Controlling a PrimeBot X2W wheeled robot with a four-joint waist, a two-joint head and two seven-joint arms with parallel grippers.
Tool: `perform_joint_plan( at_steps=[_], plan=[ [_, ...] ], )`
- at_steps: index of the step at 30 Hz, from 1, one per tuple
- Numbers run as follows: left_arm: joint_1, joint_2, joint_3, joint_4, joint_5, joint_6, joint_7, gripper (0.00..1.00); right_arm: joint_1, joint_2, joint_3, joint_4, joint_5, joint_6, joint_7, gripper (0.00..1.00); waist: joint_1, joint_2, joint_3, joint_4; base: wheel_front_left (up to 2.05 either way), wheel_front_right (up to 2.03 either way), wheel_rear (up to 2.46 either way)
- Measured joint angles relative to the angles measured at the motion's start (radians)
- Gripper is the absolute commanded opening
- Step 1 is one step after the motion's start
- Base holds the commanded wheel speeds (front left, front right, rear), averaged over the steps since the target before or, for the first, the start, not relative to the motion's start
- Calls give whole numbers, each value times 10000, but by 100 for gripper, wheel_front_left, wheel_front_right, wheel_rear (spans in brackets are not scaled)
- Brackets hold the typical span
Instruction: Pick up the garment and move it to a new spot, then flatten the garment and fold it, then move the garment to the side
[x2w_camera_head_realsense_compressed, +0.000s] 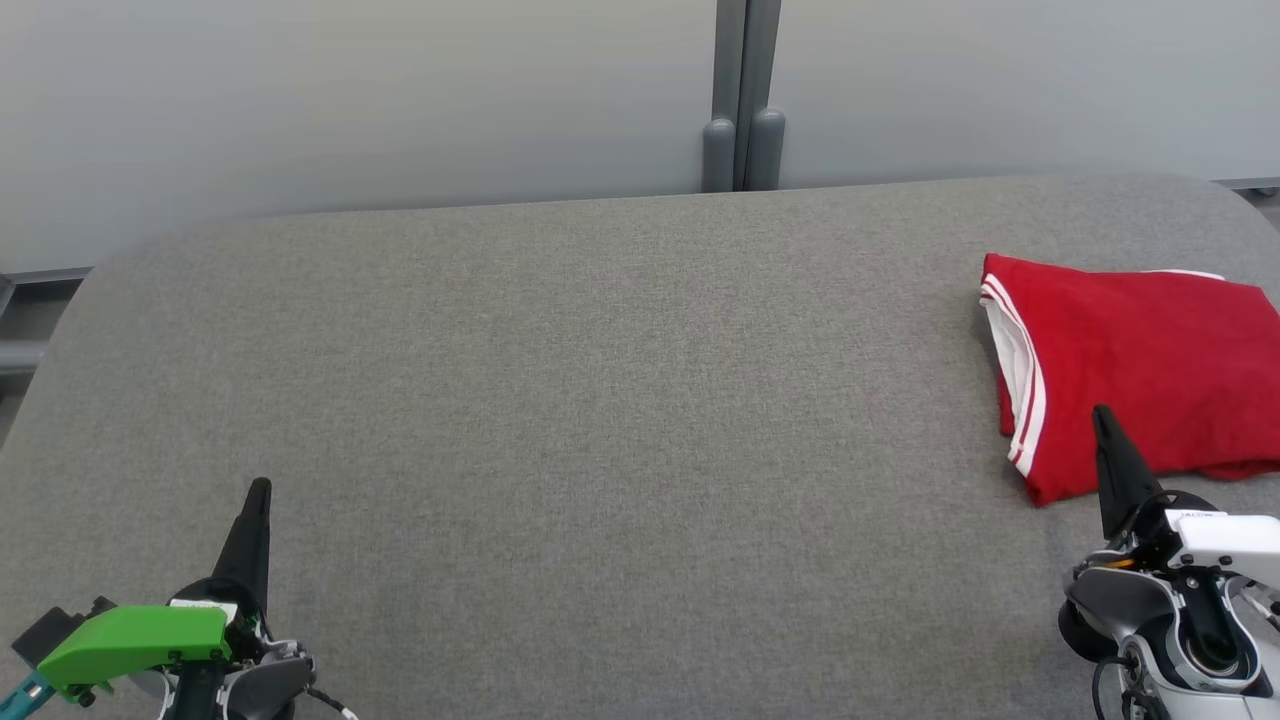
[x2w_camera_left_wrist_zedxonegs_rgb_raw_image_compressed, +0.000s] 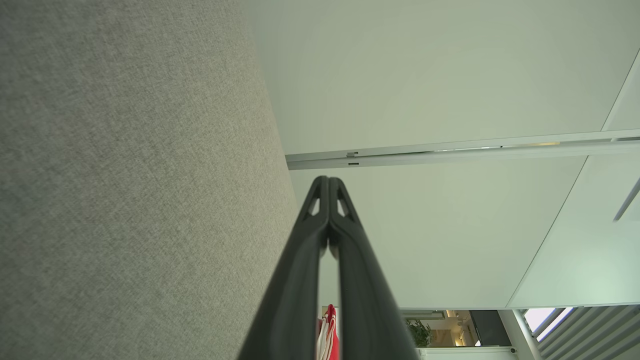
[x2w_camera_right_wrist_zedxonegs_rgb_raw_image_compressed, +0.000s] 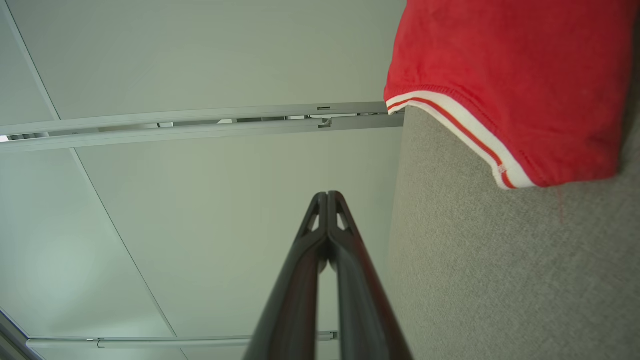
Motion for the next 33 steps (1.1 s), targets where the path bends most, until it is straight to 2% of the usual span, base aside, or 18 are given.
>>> perform_joint_plan(
  at_steps=[33],
  plan=[
    [-10, -2, 17, 12, 2, 0, 0, 0, -18, 2, -15, -6, 0, 54, 29, 0, 0, 0, 2, 0, 0, 0, 0]
  ],
)
